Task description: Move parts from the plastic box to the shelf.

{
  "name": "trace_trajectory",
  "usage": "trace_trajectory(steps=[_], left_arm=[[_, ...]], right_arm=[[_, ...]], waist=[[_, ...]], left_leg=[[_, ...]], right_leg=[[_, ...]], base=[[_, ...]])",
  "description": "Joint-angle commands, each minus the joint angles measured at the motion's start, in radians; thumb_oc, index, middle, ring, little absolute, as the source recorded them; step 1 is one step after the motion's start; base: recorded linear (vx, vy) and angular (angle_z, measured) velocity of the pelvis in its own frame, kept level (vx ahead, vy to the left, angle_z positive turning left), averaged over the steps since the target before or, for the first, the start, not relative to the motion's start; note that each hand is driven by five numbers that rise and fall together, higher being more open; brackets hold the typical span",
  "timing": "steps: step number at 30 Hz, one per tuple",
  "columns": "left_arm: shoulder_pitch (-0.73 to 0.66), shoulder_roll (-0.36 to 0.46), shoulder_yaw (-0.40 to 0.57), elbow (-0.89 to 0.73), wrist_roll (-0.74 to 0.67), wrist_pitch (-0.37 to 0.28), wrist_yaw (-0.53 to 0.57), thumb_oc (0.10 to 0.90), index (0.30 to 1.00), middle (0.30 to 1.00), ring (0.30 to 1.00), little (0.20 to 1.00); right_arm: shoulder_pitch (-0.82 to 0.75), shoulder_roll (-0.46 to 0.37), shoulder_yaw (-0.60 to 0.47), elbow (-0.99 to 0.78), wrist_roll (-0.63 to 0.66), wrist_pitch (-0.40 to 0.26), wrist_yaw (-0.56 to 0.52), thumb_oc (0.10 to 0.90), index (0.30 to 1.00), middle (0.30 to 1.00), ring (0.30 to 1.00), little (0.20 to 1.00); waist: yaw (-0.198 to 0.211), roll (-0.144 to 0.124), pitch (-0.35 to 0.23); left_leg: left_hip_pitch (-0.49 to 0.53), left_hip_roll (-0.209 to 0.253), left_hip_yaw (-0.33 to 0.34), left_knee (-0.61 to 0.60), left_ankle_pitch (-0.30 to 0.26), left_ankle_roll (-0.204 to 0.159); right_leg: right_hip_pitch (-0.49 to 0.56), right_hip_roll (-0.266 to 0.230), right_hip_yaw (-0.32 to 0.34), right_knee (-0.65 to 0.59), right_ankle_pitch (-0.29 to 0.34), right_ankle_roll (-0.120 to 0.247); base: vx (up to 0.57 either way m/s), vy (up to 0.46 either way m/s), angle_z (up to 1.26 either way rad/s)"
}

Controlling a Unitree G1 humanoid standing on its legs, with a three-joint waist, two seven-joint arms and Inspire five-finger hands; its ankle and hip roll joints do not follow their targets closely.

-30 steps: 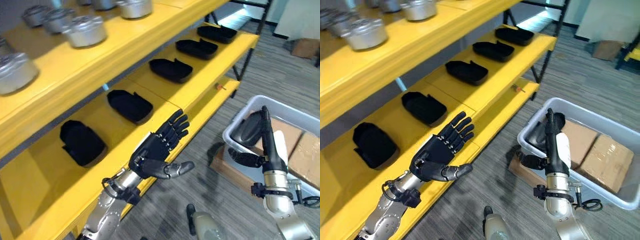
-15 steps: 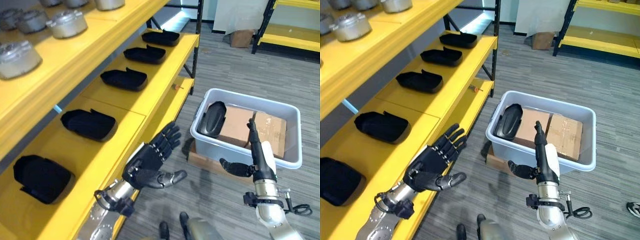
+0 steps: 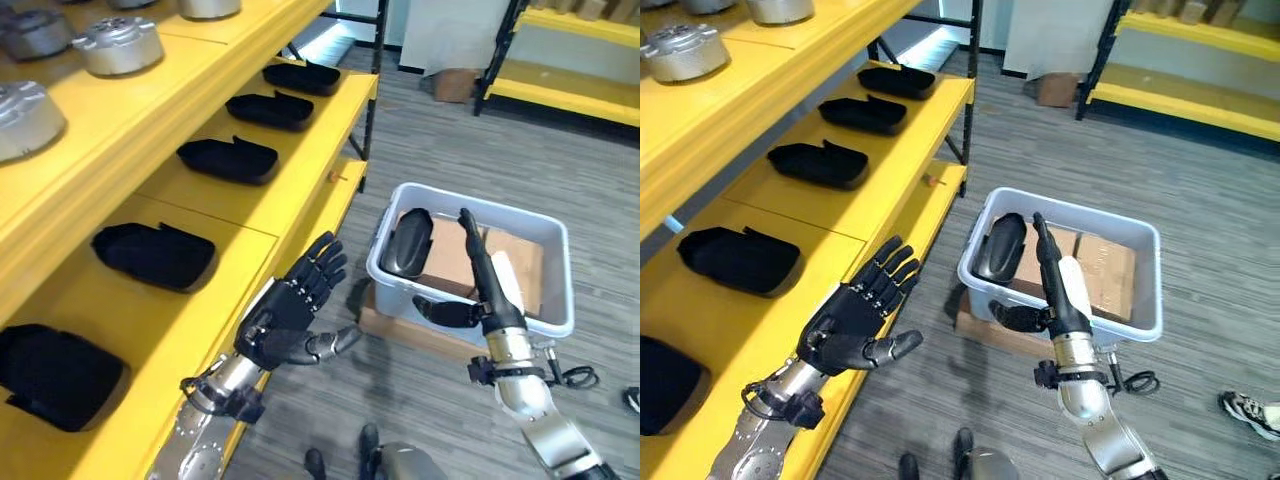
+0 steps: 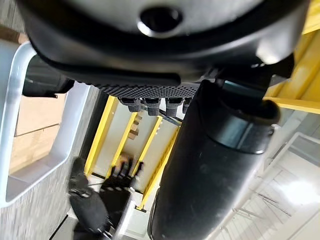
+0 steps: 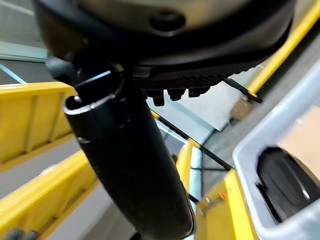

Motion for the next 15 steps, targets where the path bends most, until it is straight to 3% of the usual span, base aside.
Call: trace_trajectory(steps=[1,2,6,9,15], left_arm=[[-0.012,0.027,0.051,-0.114,-0.001,-0.088,-0.02,0.9,1.0,1.0,1.0,1.0],[0.007,0.036,0.061,-0.113,-0.028,-0.087,-0.028,0.9,1.0,1.0,1.0,1.0],[0.029,0.039,0.072,-0.13,-0.029,-0.079,-0.009,0.9,1.0,1.0,1.0,1.0],[0.034,0.039,0.067,-0.134,-0.022,-0.075,-0.013,0.9,1.0,1.0,1.0,1.0],[-0.019,0.051,0.03,-0.146,-0.049,-0.105,-0.016,0.9,1.0,1.0,1.0,1.0]], right_arm=[[-0.026,-0.008,-0.048,-0.112,-0.027,-0.063,-0.045,0.9,1.0,1.0,1.0,1.0],[-0.042,-0.012,-0.038,-0.115,-0.071,-0.065,-0.011,0.9,1.0,1.0,1.0,1.0],[-0.051,-0.055,-0.024,-0.127,-0.1,-0.054,0.005,0.9,1.0,1.0,1.0,1.0],[-0.041,-0.092,-0.031,-0.131,-0.016,-0.028,-0.034,0.9,1.0,1.0,1.0,1.0],[-0.061,-0.149,-0.05,-0.102,-0.028,0.006,-0.078,0.9,1.0,1.0,1.0,1.0]], waist=[[-0.019,-0.027,-0.043],[-0.01,-0.03,-0.058],[-0.002,-0.035,-0.081],[-0.006,-0.04,-0.094],[-0.027,-0.026,-0.085]], left_leg=[[-0.015,-0.019,-0.132,-0.019,-0.068,-0.005],[0.004,0.015,-0.113,-0.033,-0.074,-0.032],[0.003,0.045,-0.088,-0.033,-0.08,-0.061],[-0.006,0.087,-0.066,-0.033,-0.063,-0.088],[-0.042,0.181,-0.033,-0.033,0.024,-0.142]], right_leg=[[0.133,-0.008,0.054,-0.179,0.076,-0.004],[0.155,-0.028,0.04,-0.254,0.103,0.016],[0.192,-0.028,-0.003,-0.332,0.105,0.011],[0.206,-0.007,-0.027,-0.339,0.079,-0.015],[0.225,0.052,-0.057,-0.34,0.041,-0.078]], base=[[0.09,-0.466,0.15],[0.09,-0.473,0.22],[0.04,-0.319,0.0],[0.02,-0.417,-0.06],[-0.03,-0.329,-0.06]])
